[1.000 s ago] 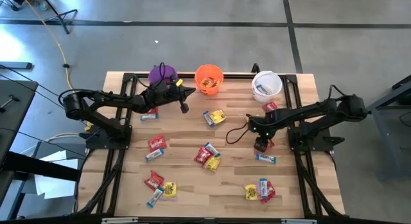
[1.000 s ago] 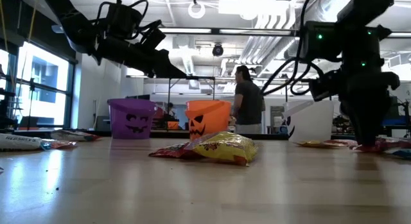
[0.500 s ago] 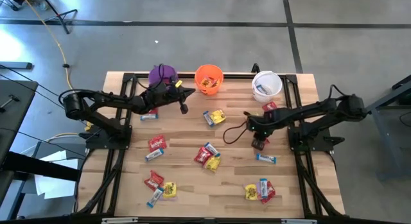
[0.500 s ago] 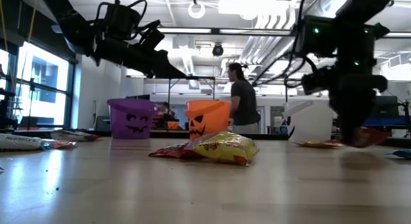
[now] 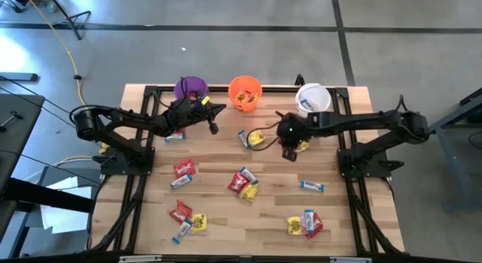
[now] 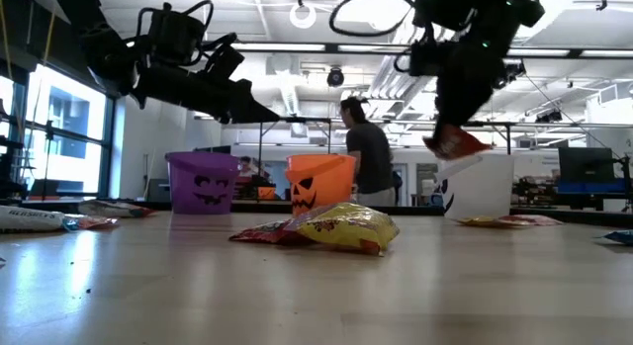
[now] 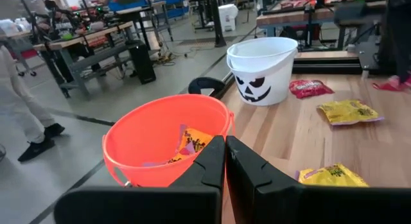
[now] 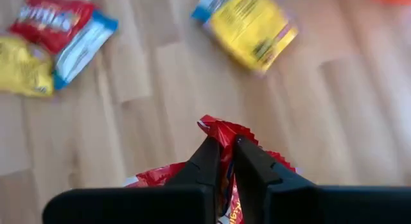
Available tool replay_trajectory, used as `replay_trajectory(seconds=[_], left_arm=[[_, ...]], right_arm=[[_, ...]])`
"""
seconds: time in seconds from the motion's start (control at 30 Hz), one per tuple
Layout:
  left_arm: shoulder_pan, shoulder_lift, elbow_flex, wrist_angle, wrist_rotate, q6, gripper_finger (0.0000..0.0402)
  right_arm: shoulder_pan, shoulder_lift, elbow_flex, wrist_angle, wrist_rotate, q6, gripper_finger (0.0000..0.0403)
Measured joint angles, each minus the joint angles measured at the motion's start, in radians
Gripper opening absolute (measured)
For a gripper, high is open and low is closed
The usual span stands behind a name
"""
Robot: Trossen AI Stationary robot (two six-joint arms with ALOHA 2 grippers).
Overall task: Sort candy
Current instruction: Put the red candy into the violet bucket
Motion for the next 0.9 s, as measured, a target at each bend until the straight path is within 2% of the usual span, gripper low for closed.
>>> replay_trajectory(seconds=[0.23,0.57,0.9], left_arm=[[-0.017,0.0,0.0,0.014,0.0,0.0,0.0],[-0.021,0.0,0.001,0.032,0.0,0.001,0.0],[-0.021,0.0,0.001,0.032,0.001,0.002,0.0]], right_arm=[[-0.099,0.0,0.098,-0.1,0.117,-0.062,0.0018],[-0.244,-0.001,0.19,-0.181,0.121,-0.077,0.0018],[-0.391,-0.003,0.208,-0.273,0.12,-0.084,0.0018]])
